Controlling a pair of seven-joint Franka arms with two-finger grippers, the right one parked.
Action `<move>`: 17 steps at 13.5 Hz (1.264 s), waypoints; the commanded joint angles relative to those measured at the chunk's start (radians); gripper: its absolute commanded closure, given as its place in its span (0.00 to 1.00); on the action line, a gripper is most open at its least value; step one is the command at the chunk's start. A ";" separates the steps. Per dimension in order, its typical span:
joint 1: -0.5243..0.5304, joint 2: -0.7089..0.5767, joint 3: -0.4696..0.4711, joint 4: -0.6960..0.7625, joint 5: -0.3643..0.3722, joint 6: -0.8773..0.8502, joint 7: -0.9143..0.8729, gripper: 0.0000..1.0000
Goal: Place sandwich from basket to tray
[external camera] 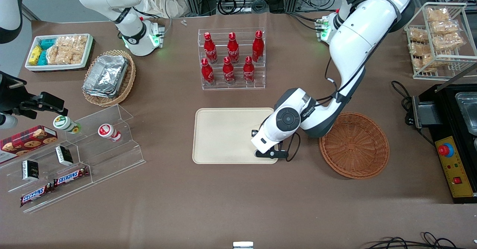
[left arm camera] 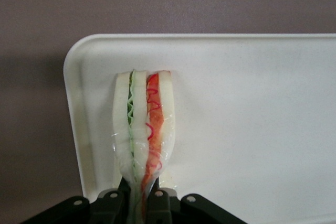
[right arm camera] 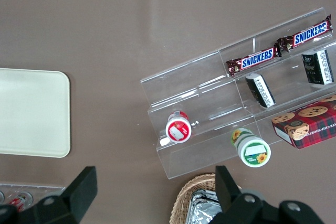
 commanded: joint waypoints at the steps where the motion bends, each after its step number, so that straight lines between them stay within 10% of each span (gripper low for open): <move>1: -0.009 -0.006 0.003 -0.002 0.019 0.003 -0.005 0.00; 17: 0.268 -0.508 -0.006 0.007 -0.068 -0.459 0.149 0.00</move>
